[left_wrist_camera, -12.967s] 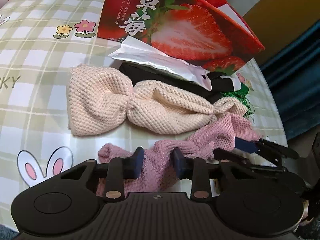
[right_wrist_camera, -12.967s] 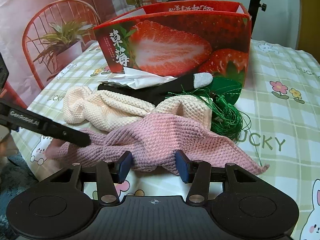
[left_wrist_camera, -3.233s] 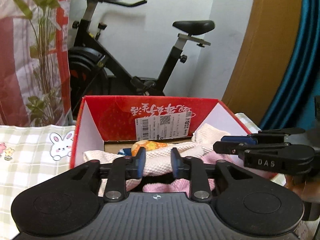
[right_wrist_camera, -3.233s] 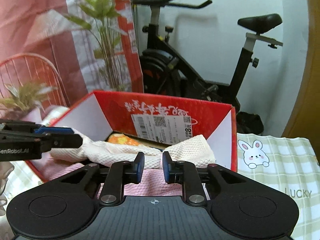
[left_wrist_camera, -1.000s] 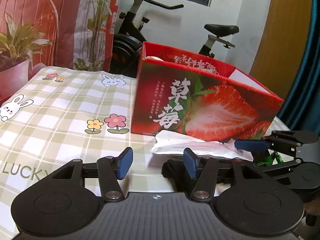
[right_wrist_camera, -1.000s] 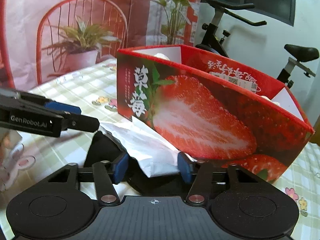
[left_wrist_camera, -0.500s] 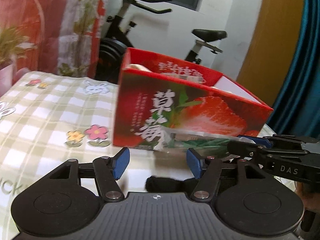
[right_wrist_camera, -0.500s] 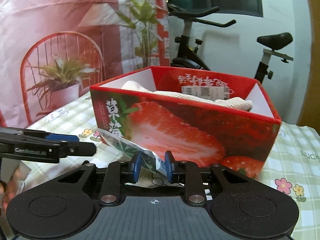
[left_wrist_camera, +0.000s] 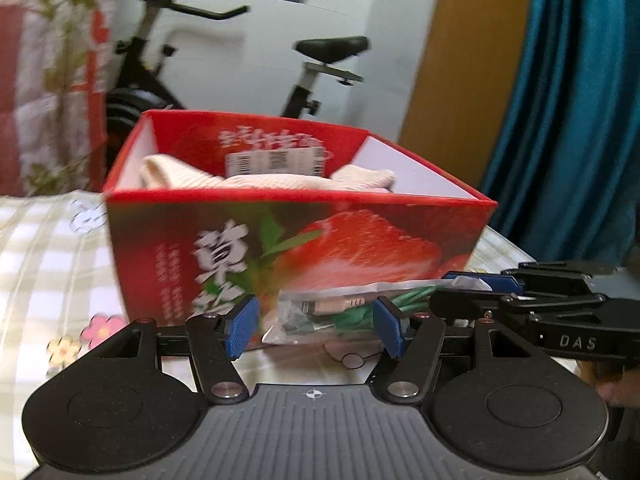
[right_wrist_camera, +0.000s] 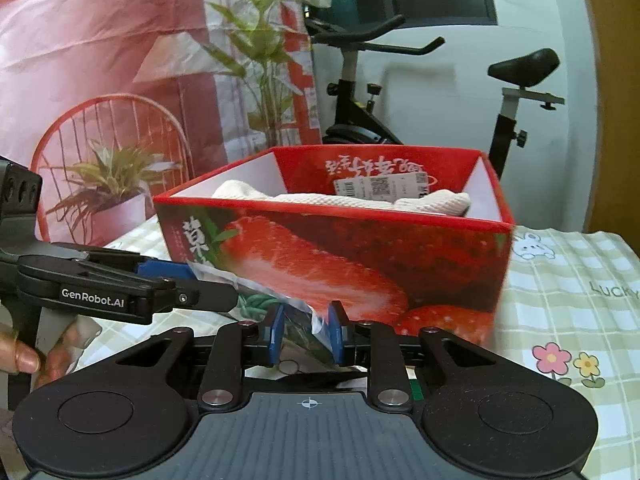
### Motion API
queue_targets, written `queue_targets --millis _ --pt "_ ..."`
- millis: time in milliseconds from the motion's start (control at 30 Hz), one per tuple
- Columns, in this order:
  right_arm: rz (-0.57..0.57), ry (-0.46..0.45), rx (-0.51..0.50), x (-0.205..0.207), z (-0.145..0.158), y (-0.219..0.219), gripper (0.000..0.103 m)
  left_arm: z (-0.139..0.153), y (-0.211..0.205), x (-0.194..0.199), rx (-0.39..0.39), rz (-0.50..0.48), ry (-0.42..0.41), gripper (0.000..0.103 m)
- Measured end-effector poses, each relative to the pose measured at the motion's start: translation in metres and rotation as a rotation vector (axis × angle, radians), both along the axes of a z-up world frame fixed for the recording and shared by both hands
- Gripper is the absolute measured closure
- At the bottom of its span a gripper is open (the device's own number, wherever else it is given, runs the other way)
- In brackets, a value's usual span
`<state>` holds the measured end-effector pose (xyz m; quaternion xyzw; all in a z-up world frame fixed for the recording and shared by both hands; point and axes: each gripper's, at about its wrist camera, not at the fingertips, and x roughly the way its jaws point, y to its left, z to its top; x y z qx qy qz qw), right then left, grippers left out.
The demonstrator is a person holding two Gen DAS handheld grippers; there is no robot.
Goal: Organize soft objects
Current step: 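Close the left gripper on the clear bag of green cables, then lift the cable bag with the left gripper and lower it into the box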
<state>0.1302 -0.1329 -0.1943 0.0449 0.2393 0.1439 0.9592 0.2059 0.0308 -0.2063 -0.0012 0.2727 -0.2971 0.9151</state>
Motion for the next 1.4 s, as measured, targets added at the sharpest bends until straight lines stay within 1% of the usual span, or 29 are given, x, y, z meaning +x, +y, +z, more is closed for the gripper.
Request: queue_targets --millis 200,300,367,400,433,500,533,600,633,767,833,867,1000,1100,1233,1333,1400 --pt "-0.031 -0.013 0.042 0.001 -0.002 -0.014 0.081 -0.006 -0.013 0.013 0.015 -0.088 0.020 0.038" --pt "-0.039 -0.016 0.059 0.002 -0.003 -0.020 0.081 -0.012 -0.023 0.012 0.052 -0.110 0.012 0.038" --pt "-0.037 -0.017 0.069 0.002 -0.005 -0.021 0.081 -0.015 -0.027 0.013 0.067 -0.107 0.007 0.039" --pt "-0.037 -0.018 0.072 0.002 -0.005 -0.021 0.081 -0.015 -0.028 0.013 0.065 -0.103 0.009 0.041" --pt "-0.039 -0.021 0.073 0.002 -0.006 -0.022 0.081 -0.016 -0.029 0.015 0.063 -0.099 0.015 0.045" --pt "-0.043 -0.029 0.069 0.002 -0.006 -0.023 0.079 -0.016 -0.029 0.014 0.082 -0.091 0.011 0.051" --pt "-0.043 -0.030 0.068 0.003 -0.006 -0.023 0.078 -0.016 -0.030 0.014 0.096 -0.092 0.005 0.053" --pt "-0.046 -0.025 0.067 0.003 -0.008 -0.025 0.068 -0.018 -0.031 0.014 0.112 -0.087 0.007 0.057" --pt "-0.055 -0.022 0.059 0.002 -0.009 -0.026 0.067 -0.018 -0.030 0.014 0.114 -0.085 0.012 0.058" --pt "-0.064 0.015 0.053 0.006 -0.017 -0.031 0.069 -0.019 -0.029 0.015 0.107 -0.073 0.016 0.059" --pt "-0.056 0.024 0.048 0.008 -0.020 -0.030 0.073 -0.017 -0.029 0.013 0.104 -0.071 0.018 0.060" --pt "-0.051 0.027 0.042 0.009 -0.020 -0.028 0.077 -0.016 -0.030 0.012 0.104 -0.069 0.016 0.060" --pt "-0.059 0.014 0.025 0.006 -0.018 -0.024 0.085 -0.007 -0.029 0.005 0.089 -0.050 -0.005 0.060" --pt "-0.063 -0.008 0.041 0.002 -0.011 -0.027 0.086 0.004 -0.027 -0.002 0.058 -0.042 -0.025 0.060" --pt "-0.062 -0.063 0.057 -0.008 0.006 -0.029 0.086 0.025 -0.024 -0.016 0.019 -0.029 -0.069 0.060" --pt "-0.059 -0.111 0.061 -0.015 0.025 -0.030 0.086 0.042 -0.021 -0.024 -0.022 -0.017 -0.085 0.060" --pt "-0.053 -0.144 0.063 -0.019 0.038 -0.030 0.086 0.056 -0.019 -0.031 -0.038 -0.008 -0.114 0.061"
